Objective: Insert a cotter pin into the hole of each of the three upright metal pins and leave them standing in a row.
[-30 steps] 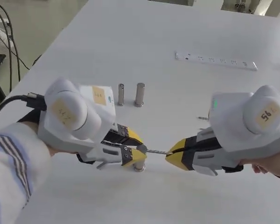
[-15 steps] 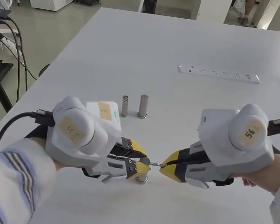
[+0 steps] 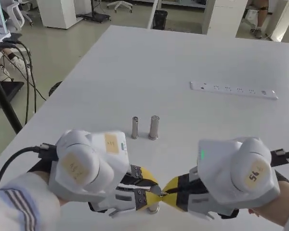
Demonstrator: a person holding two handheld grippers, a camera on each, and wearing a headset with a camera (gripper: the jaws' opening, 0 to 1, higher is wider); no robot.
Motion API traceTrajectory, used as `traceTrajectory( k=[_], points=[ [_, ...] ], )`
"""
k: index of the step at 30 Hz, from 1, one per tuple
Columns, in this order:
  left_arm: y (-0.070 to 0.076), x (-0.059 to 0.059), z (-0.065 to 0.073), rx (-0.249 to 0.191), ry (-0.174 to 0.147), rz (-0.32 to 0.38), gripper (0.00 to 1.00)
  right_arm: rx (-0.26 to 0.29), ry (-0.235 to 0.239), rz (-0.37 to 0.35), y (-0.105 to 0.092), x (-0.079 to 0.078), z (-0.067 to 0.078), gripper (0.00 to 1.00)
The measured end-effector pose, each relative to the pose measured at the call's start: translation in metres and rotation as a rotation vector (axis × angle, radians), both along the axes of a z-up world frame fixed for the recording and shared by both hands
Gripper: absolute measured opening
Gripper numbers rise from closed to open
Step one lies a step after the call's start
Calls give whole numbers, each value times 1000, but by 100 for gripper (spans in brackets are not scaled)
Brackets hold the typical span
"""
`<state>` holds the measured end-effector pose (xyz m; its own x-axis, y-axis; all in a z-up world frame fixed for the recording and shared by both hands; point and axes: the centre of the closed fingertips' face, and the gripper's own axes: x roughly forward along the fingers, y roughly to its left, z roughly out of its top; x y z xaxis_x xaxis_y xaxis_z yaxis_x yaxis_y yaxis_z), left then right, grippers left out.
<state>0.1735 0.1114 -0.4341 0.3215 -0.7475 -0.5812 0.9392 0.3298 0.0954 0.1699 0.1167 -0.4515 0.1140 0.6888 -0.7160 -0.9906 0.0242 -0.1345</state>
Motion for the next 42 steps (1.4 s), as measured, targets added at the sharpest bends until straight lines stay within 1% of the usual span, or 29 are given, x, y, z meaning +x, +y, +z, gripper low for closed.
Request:
traceTrajectory(
  k=[2, 4, 7, 9, 11, 13, 14, 16, 18, 20, 21, 22, 24, 25, 28, 29, 31, 32, 33, 34, 35, 36, 37, 38, 39, 40, 41, 42],
  points=[
    [0, 0, 0, 2, 2, 1, 9, -7, 3, 4, 0, 0, 0, 0],
    [-1, 0, 0, 3, 3, 1, 9, -5, 15, 9, 0, -2, 1, 0],
    [-1, 0, 0, 0, 6, 6, 9, -10, 4, 21, 0, -3, 1, 0],
    [-2, 1, 0, -5, 15, 19, 9, -15, 1, 25, 0, -3, 0, 0],
    [-2, 2, 0, -13, 34, 38, 9, -24, -9, 31, -1, -3, -2, 0],
    [-3, 2, 0, -9, 25, 36, 9, -29, -15, 31, -2, -3, -3, 0],
    [-3, 2, 0, -8, 26, 38, 10, -29, -15, 31, -2, -2, -4, 0],
    [-3, 2, -1, 1, 19, 39, 10, -22, -7, 23, -2, -1, -4, 0],
    [-3, 3, -1, 2, 24, 52, 10, -12, 7, 17, -2, -3, -3, 3],
    [-3, 3, 0, 15, -6, 37, 10, -13, 10, 17, -3, -5, -1, 7],
    [-2, 3, 0, 15, -1, 43, 11, -12, 8, 14, -4, -5, -1, 9],
    [-1, 2, 1, 16, -3, 42, 13, -6, 2, 3, -4, -5, 1, 10],
    [2, 2, 5, 7, -3, 49, 18, 10, 13, -11, -5, -7, 3, 12],
    [4, 3, 9, -13, -6, 64, 22, 17, 16, -15, -6, -8, 4, 13],
    [10, 5, 21, -71, -16, 101, 37, 24, 12, -30, -7, -9, 6, 16],
    [13, 4, 22, -74, -11, 100, 42, 28, 12, -37, -8, -9, 7, 17],
    [20, 0, 27, -87, -14, 102, 45, 49, 24, -71, -8, -8, 7, 19],
    [24, -1, 28, -95, -6, 111, 46, 60, 28, -92, -8, -7, 7, 19],
    [28, -3, 30, -115, 2, 121, 47, 80, 37, -123, -8, -5, 7, 20],
    [31, -5, 31, -131, 11, 126, 50, 90, 49, -137, -7, -5, 7, 20],
    [34, -7, 31, -148, 25, 137, 54, 105, 67, -158, -8, -5, 6, 20],
    [39, -9, 32, -160, 34, 152, 57, 111, 75, -170, -7, -5, 5, 21],
    [42, -10, 32, -162, 35, 159, 61, 114, 82, -178, -8, -5, 4, 22],
    [47, -14, 32, -157, 48, 177, 65, 110, 81, -184, -9, -5, 1, 22],
    [52, -14, 32, -150, 53, 202, 69, 112, 79, -193, -9, -5, 0, 21],
    [59, -10, 34, -155, 31, 254, 75, 116, 85, -200, -9, -5, -1, 21],
    [61, -11, 37, -164, 15, 263, 85, 127, 99, -209, -8, -6, -1, 21],
    [63, -13, 39, -172, 10, 266, 90, 137, 112, -215, -7, -7, -1, 21]
  ],
)
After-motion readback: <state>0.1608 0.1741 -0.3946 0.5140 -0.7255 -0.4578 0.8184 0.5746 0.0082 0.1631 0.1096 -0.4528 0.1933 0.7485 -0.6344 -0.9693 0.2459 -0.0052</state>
